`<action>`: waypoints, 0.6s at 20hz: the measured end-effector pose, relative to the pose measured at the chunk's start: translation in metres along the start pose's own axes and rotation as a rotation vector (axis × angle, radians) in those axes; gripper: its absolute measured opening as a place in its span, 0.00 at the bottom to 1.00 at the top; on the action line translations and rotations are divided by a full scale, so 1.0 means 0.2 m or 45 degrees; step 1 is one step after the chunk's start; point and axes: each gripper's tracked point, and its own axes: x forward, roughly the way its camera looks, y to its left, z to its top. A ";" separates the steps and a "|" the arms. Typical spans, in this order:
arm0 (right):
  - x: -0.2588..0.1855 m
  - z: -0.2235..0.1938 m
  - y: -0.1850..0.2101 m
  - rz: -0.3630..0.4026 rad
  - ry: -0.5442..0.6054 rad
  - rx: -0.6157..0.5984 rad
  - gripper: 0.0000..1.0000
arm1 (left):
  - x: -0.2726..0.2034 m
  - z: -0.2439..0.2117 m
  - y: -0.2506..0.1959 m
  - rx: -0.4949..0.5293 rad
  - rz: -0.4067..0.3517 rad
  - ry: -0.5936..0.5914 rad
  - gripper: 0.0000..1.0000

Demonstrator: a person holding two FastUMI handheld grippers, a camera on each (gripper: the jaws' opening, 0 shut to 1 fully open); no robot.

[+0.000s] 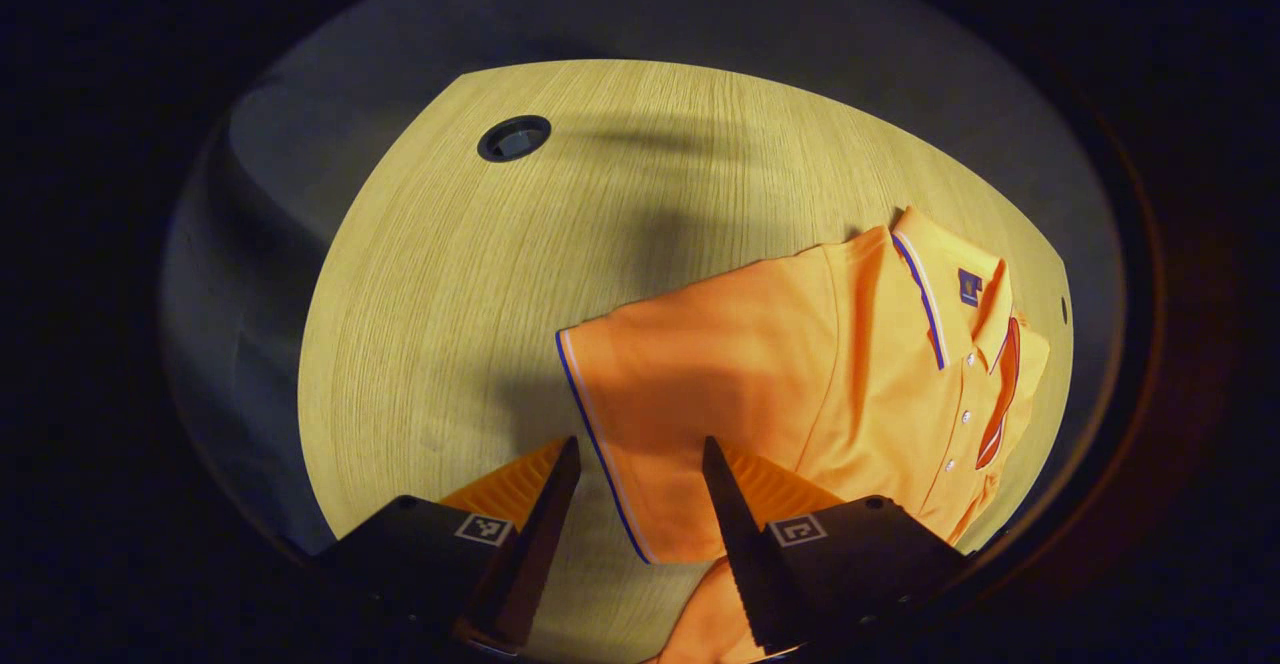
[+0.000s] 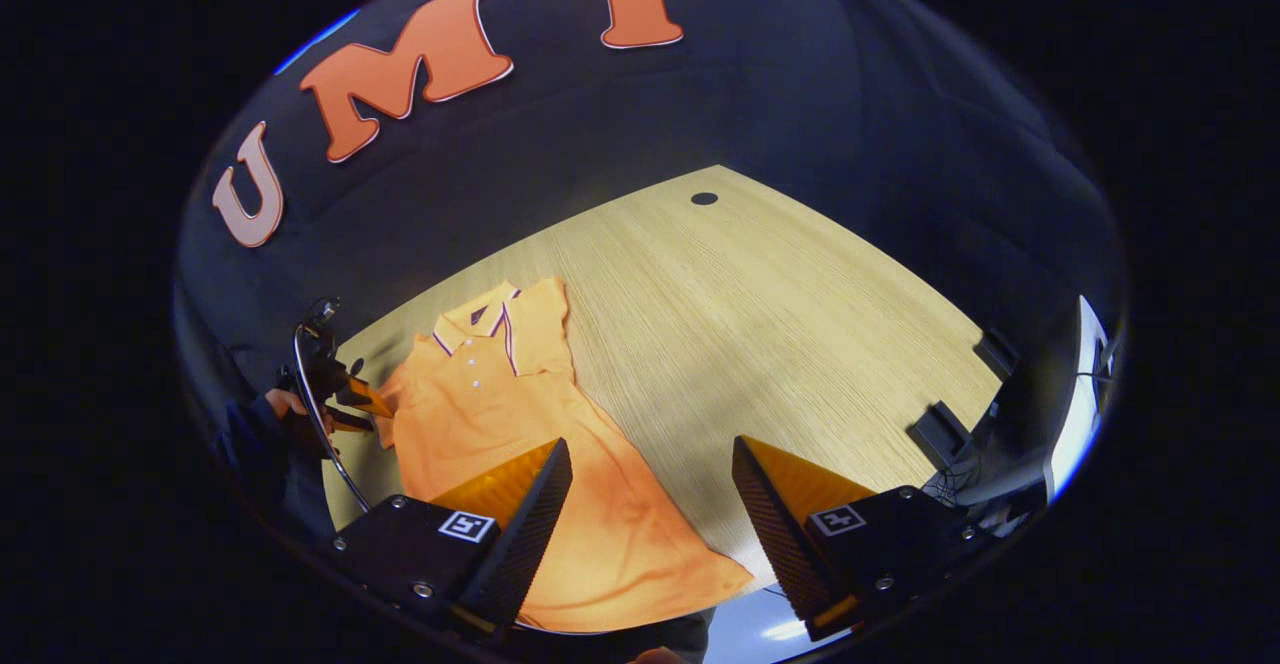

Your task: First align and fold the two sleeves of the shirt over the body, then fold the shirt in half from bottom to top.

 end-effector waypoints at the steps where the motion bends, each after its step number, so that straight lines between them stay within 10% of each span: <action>1: 0.00 -0.01 -0.01 -0.008 0.000 0.014 0.98 | 0.00 0.00 -0.01 0.010 0.001 0.004 0.70; 4: -0.01 -0.05 -0.05 -0.018 -0.004 0.050 0.98 | 0.02 0.02 -0.04 0.012 -0.041 -0.034 0.49; 6: -0.01 -0.07 -0.07 -0.024 0.001 0.063 0.98 | 0.00 0.02 -0.07 0.067 -0.043 -0.033 0.10; 12: -0.03 -0.11 -0.12 -0.052 0.006 0.054 0.98 | -0.15 0.13 -0.20 0.199 -0.129 -0.141 0.10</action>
